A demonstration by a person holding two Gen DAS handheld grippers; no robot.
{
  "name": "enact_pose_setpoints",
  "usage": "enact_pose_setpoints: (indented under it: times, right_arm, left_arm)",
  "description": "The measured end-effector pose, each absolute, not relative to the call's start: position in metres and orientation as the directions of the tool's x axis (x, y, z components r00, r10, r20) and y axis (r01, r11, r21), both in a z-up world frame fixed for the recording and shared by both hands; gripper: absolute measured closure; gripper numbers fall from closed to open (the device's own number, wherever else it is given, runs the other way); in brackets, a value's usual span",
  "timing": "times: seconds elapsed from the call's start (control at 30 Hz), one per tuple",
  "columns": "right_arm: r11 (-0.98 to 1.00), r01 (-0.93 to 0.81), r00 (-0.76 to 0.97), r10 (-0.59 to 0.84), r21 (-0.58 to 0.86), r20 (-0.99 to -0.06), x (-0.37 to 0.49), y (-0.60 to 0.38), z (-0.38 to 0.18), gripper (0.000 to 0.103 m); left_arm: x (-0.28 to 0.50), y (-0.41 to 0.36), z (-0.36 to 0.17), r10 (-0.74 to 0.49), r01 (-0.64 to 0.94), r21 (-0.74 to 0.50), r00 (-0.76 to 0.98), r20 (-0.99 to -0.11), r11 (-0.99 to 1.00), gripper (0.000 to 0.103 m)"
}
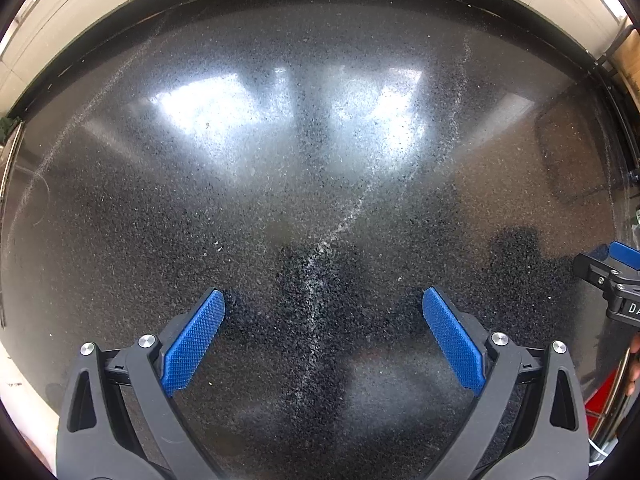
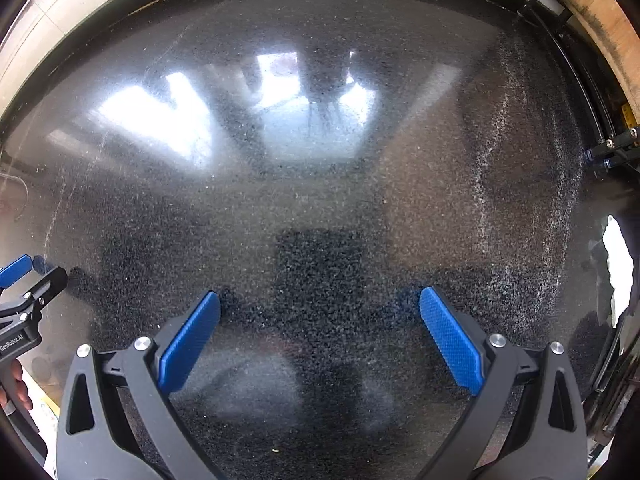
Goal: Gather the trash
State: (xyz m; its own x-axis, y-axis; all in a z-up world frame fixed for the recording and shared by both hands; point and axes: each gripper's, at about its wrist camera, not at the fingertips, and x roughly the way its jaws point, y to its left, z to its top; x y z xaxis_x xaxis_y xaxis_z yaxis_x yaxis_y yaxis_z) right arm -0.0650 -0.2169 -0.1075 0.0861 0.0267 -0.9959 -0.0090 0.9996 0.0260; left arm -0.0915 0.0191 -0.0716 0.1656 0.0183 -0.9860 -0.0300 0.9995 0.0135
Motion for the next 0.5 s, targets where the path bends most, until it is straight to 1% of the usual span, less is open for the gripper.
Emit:
enact_pose_setpoints:
  times: [0.5]
  right_arm:
    - [1.000,-0.012,0.110,0.028,0.027,-0.994,-0.063,-0.217,-0.107,0.005]
  left_arm:
    - [-0.097,0.019,-0.073,0.042,-0.103,0.021,0.213,-0.976,0.994,0.006]
